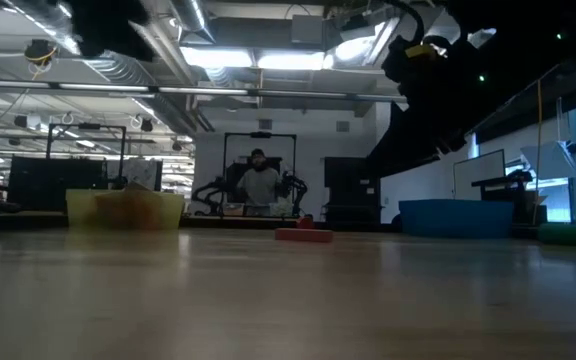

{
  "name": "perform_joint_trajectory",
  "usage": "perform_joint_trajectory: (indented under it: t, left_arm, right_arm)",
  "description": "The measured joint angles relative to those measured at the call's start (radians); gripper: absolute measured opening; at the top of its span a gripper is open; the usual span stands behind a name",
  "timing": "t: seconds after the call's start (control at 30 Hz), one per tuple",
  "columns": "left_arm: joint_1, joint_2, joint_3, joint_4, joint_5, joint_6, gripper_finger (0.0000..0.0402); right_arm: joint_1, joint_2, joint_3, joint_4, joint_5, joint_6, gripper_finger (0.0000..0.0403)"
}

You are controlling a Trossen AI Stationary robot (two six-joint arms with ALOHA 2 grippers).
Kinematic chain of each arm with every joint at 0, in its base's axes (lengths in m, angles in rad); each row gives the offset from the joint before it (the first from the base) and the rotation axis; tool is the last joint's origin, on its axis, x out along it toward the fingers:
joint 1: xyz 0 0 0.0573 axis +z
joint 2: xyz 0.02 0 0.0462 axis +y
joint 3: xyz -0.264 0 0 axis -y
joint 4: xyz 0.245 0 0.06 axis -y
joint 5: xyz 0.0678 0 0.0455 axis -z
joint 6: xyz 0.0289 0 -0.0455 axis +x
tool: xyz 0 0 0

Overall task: Sort blocks by size
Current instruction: Put the red cylindrical block into the light orange bin

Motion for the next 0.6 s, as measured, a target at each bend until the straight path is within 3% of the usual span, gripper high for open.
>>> perform_joint_trajectory:
  t: [0.33,0.6]
  left_arm:
    - [0.251,0.153,0.0,0.238,0.019,0.282,0.0212]
    - [0.473,0.305,0.003,0.485,0.031,0.388,0.0207]
  right_arm:
    - [-0.002,-0.005,0.001,-0.006,0.017,-0.078,0.0289]
    - [-0.002,-0.125,0.001,-0.201,0.088,-0.024,0.0289]
